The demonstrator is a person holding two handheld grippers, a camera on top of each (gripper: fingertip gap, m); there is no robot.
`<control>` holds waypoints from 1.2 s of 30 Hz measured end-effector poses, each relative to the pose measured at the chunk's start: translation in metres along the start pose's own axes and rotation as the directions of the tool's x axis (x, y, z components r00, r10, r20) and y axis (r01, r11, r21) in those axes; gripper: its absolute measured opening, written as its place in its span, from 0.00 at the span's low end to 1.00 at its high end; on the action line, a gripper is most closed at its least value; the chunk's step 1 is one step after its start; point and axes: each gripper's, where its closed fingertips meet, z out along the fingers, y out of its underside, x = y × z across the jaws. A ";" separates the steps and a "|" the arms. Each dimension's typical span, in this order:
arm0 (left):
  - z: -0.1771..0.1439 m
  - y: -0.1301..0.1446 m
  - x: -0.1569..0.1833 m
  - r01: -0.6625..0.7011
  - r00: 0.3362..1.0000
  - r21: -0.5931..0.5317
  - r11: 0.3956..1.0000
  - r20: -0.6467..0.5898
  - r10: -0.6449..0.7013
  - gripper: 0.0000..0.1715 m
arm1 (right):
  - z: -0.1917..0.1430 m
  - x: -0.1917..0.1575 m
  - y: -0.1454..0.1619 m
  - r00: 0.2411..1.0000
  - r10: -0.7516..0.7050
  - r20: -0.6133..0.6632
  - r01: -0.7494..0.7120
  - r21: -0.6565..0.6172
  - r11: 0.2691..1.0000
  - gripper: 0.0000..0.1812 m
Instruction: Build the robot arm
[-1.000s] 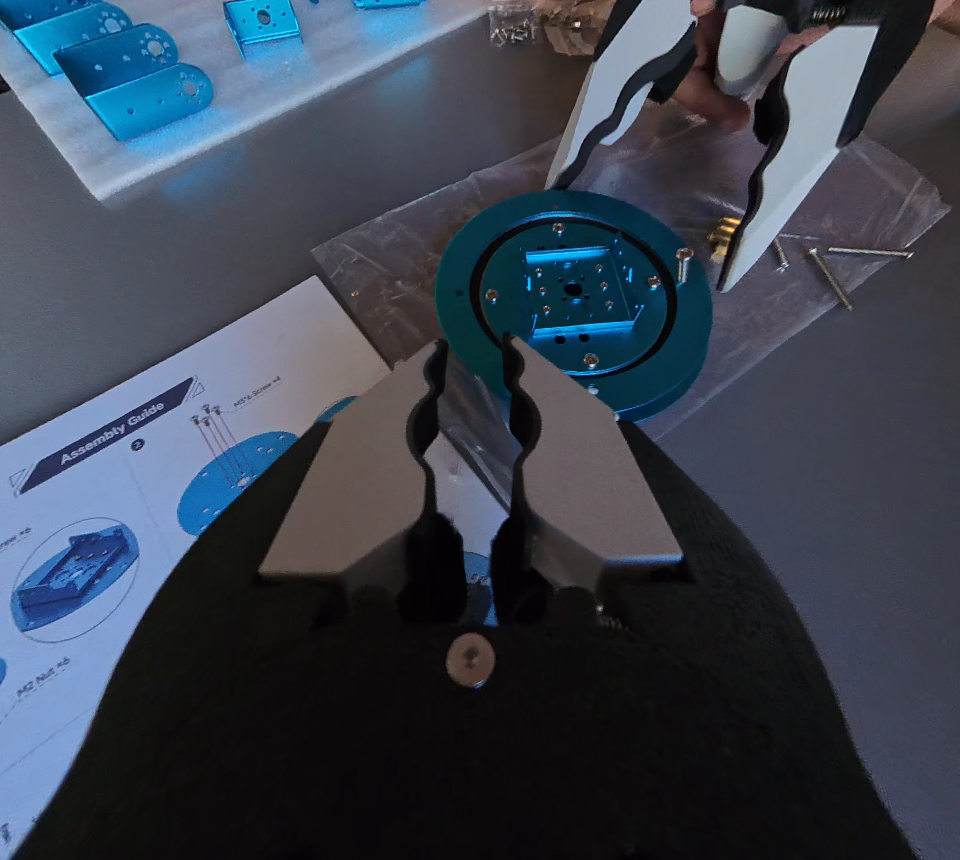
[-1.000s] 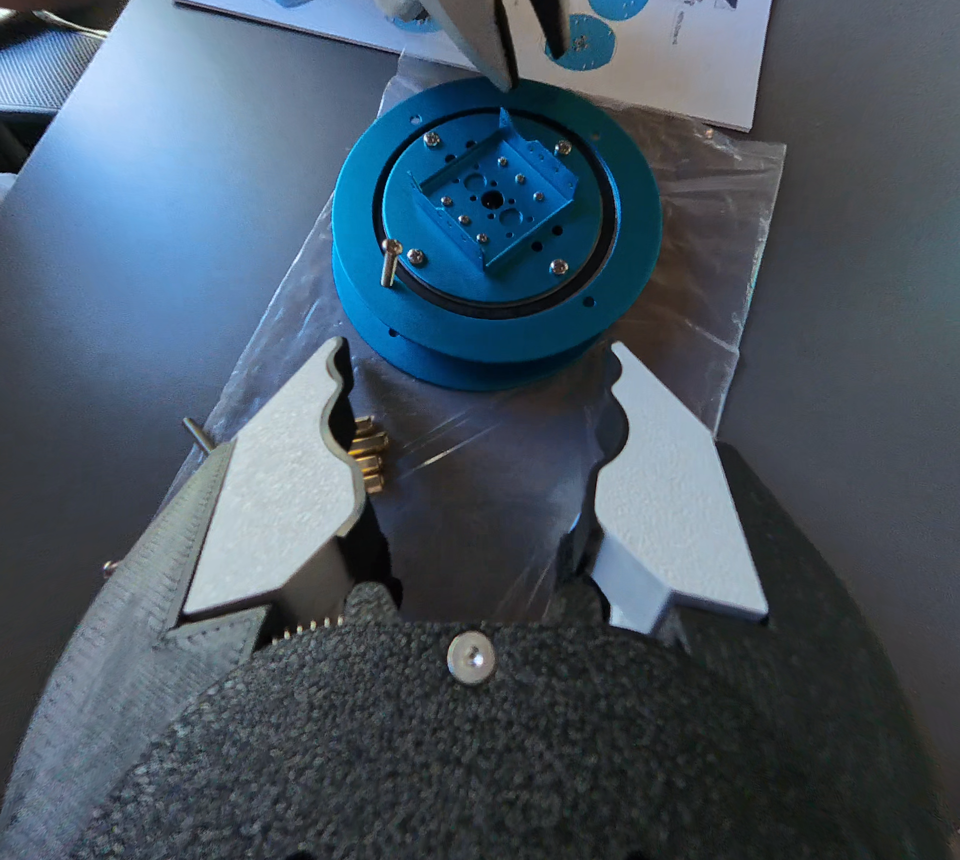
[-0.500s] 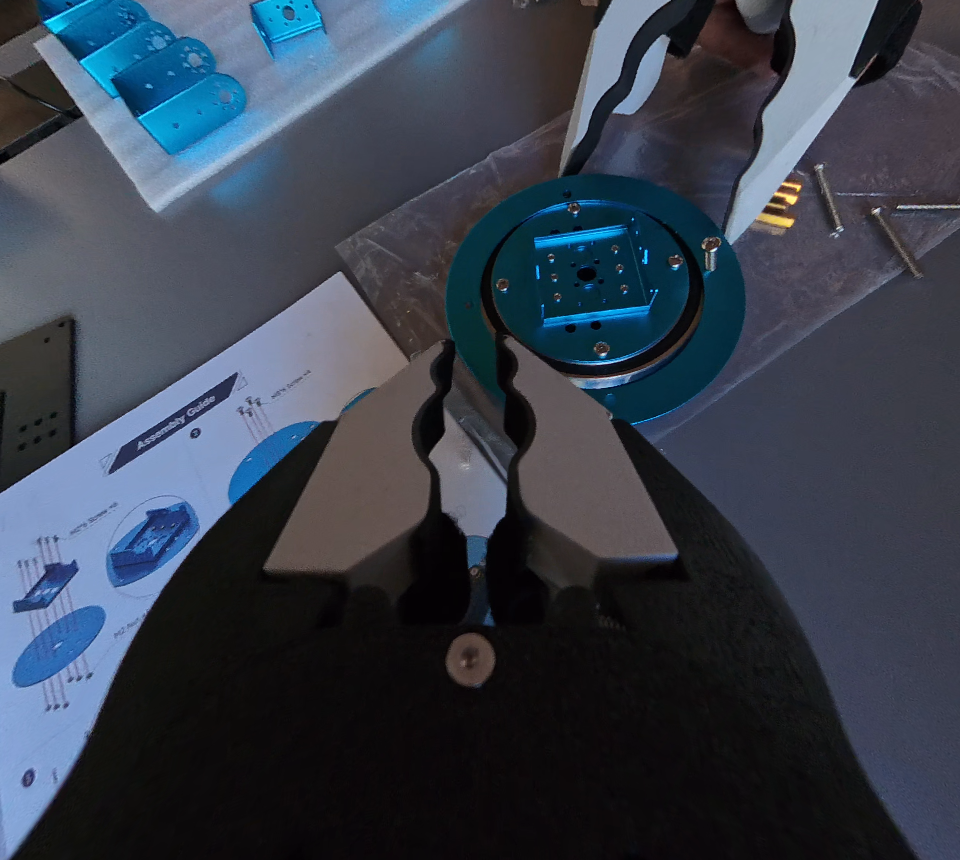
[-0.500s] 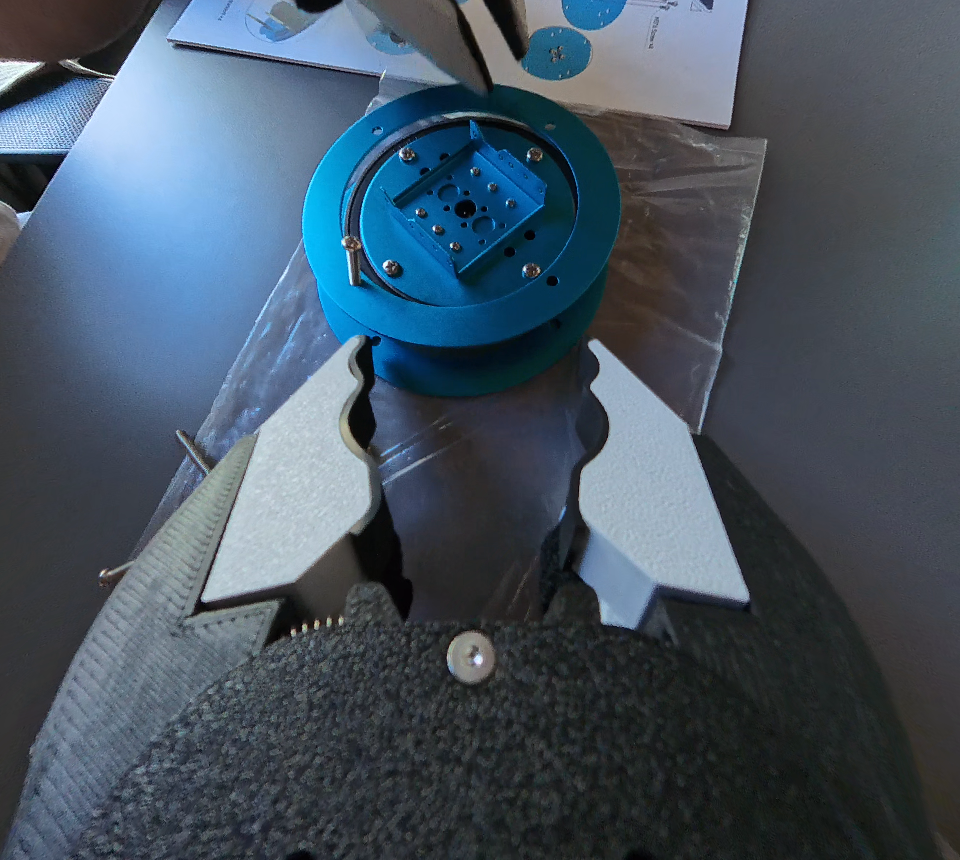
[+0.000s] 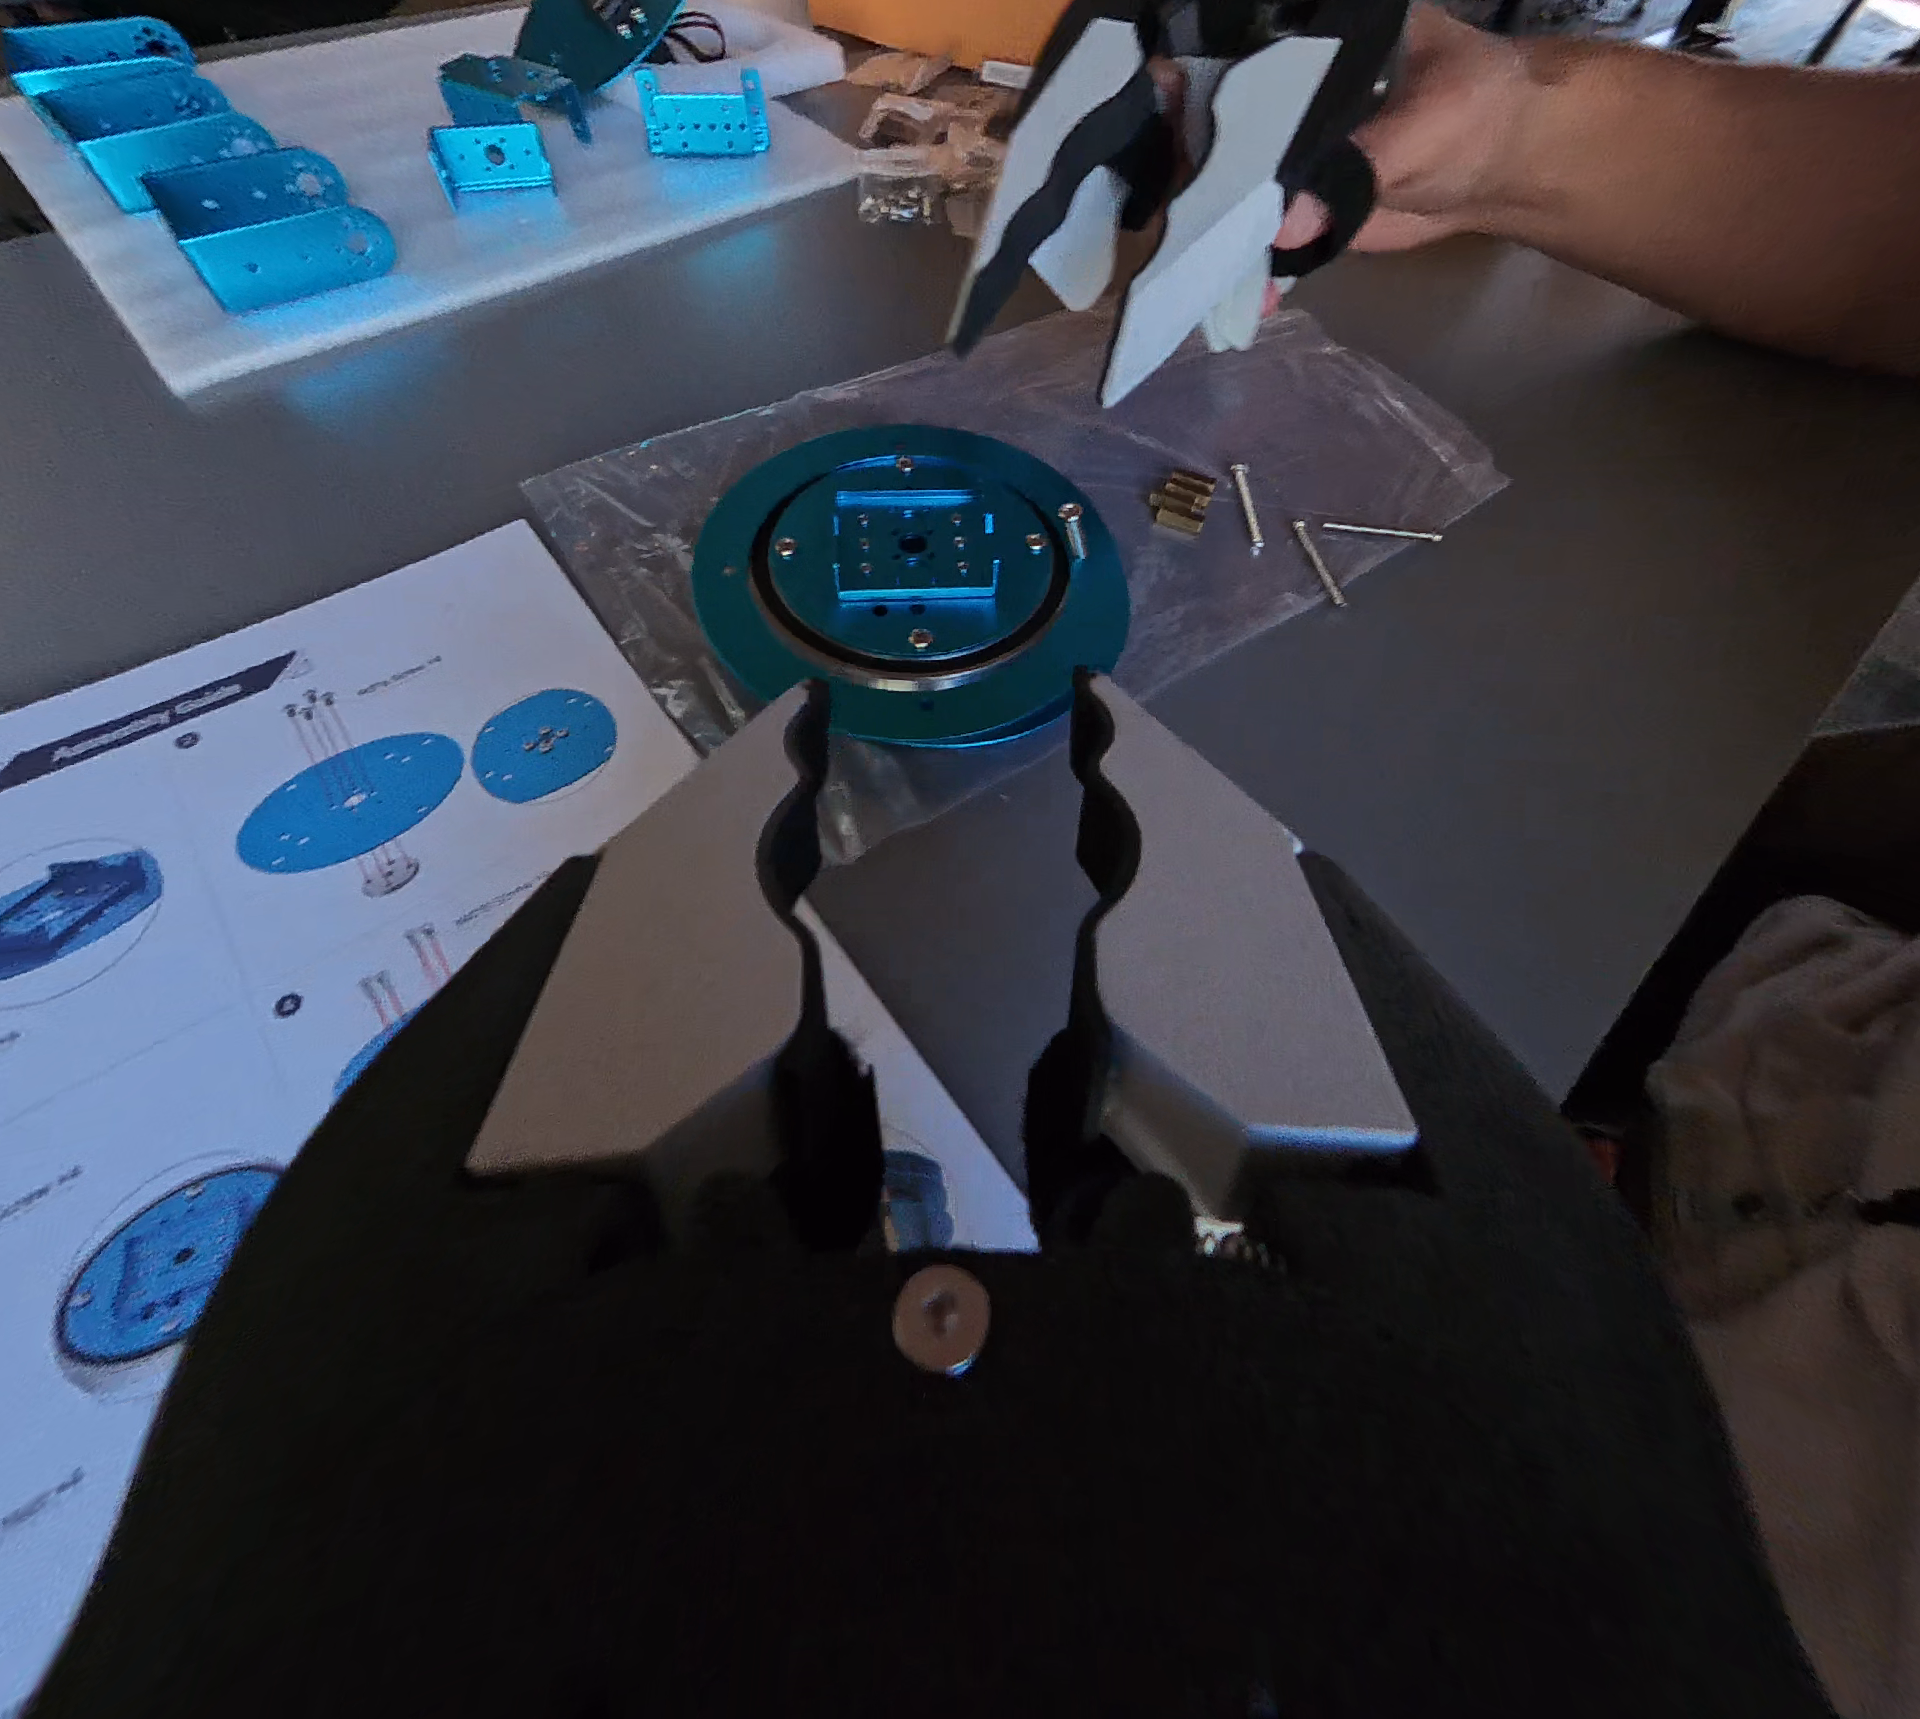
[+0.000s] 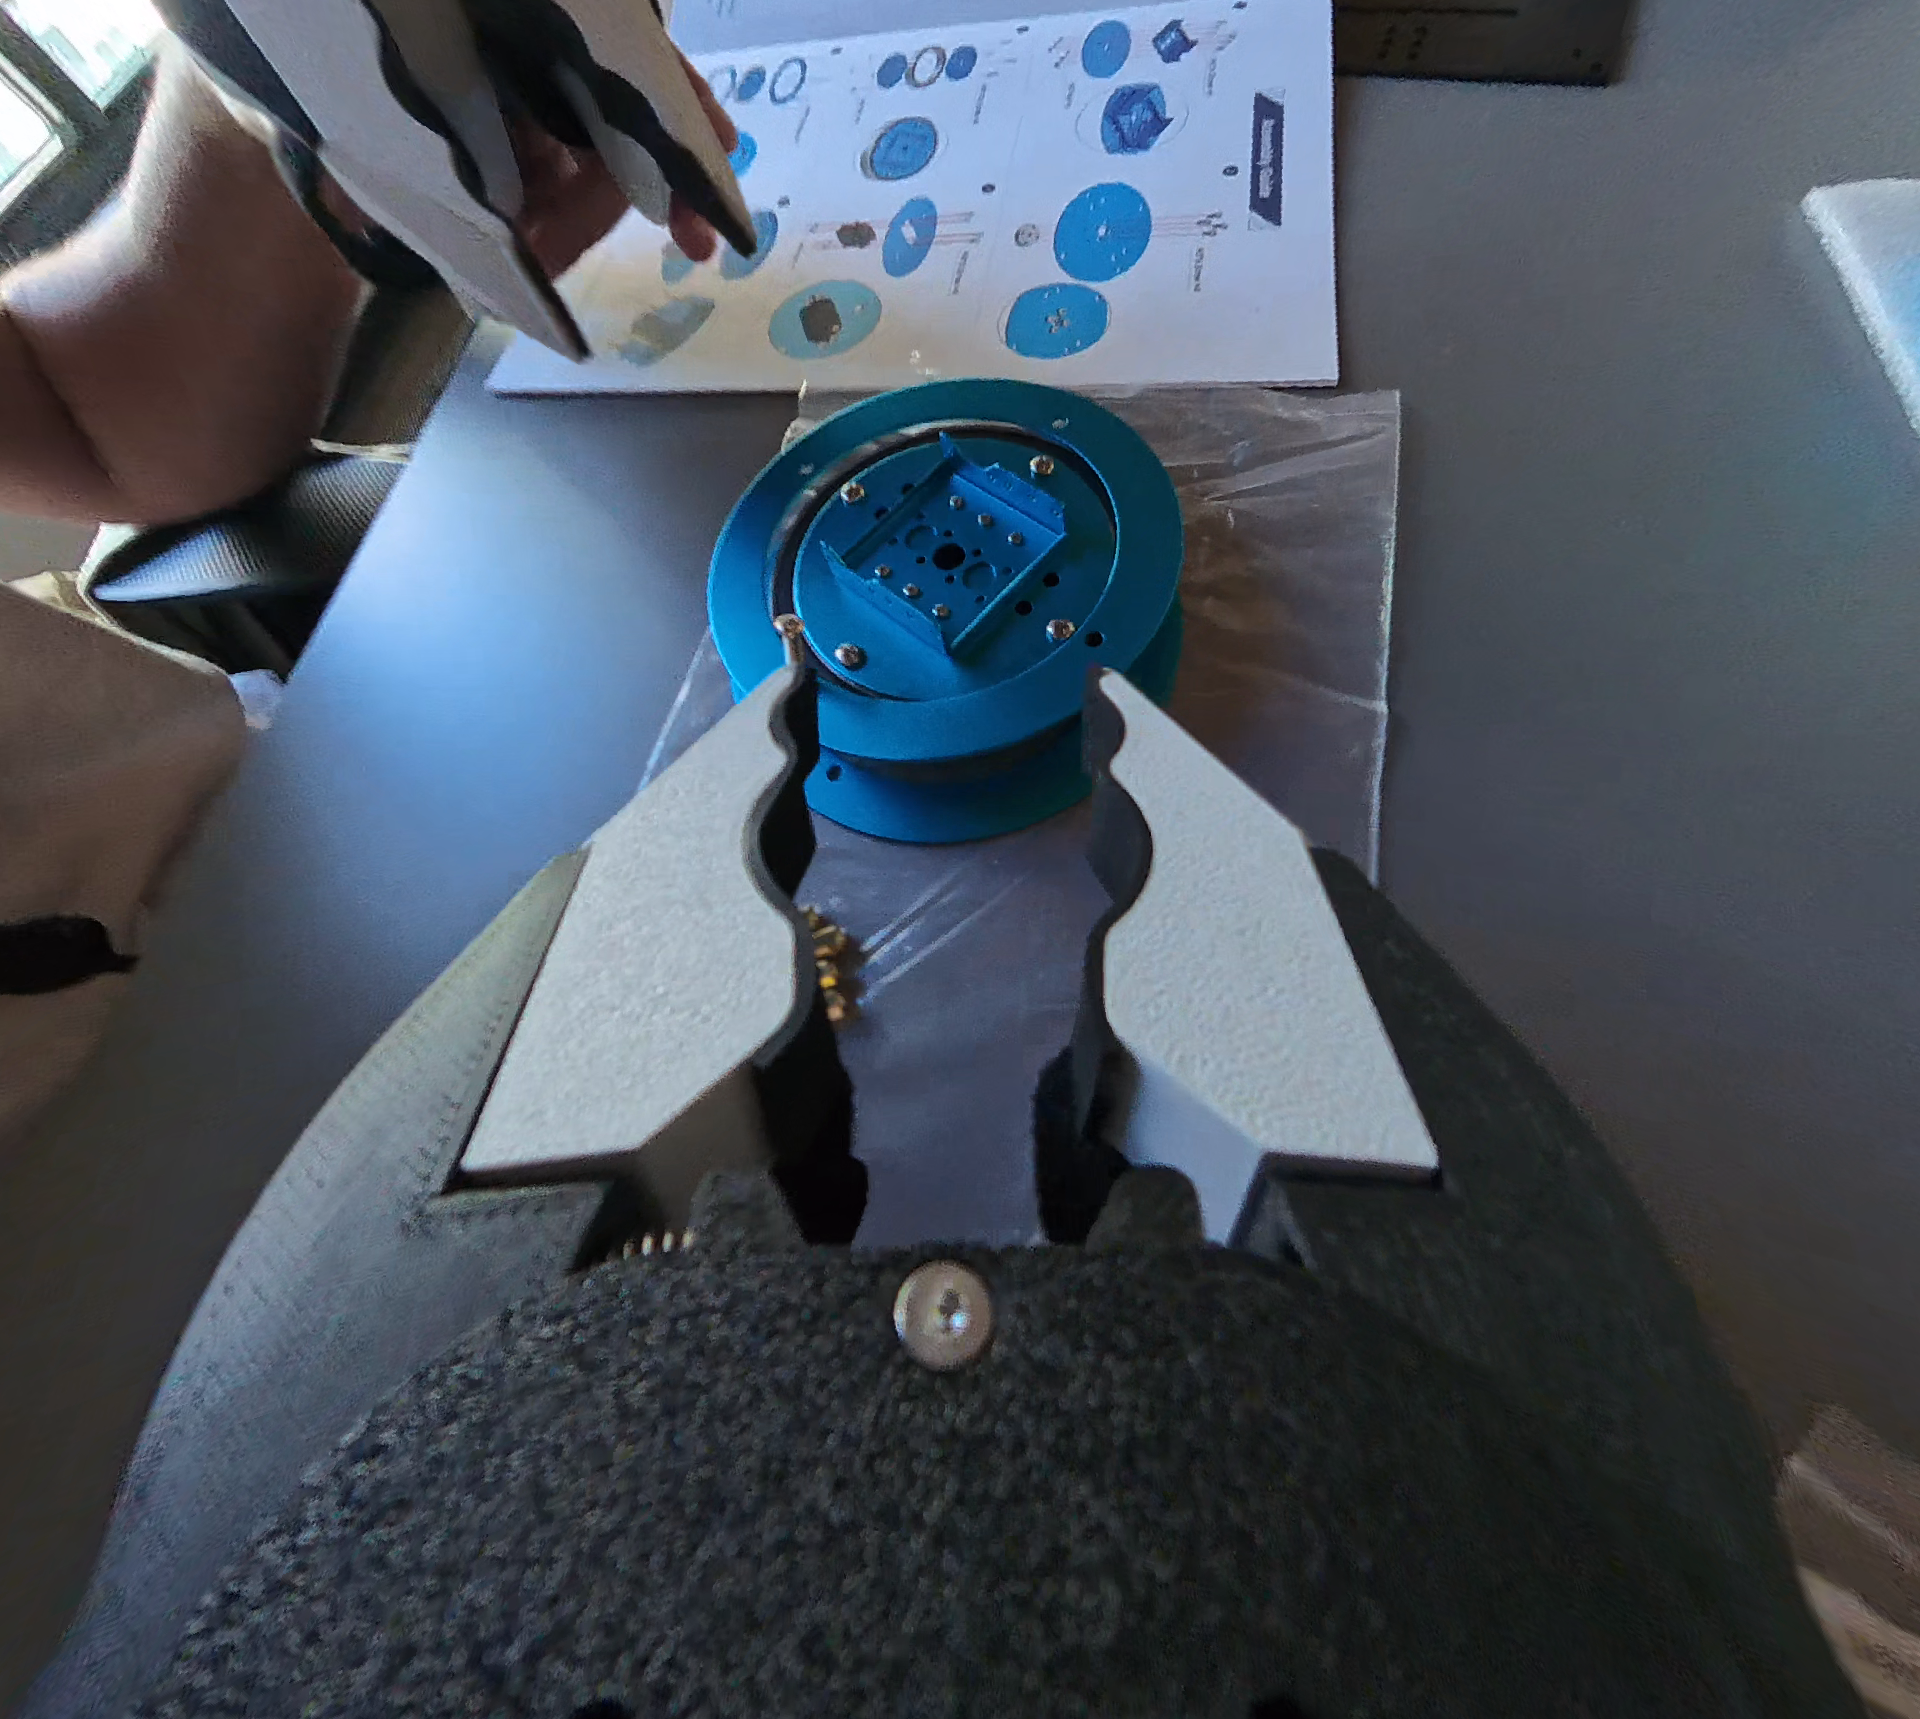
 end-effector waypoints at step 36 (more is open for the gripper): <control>0.041 0.018 -0.009 -0.096 0.992 -0.169 0.981 0.068 0.109 0.27 | 0.014 -0.004 0.015 0.429 0.832 0.351 -0.837 -0.190 0.512 0.01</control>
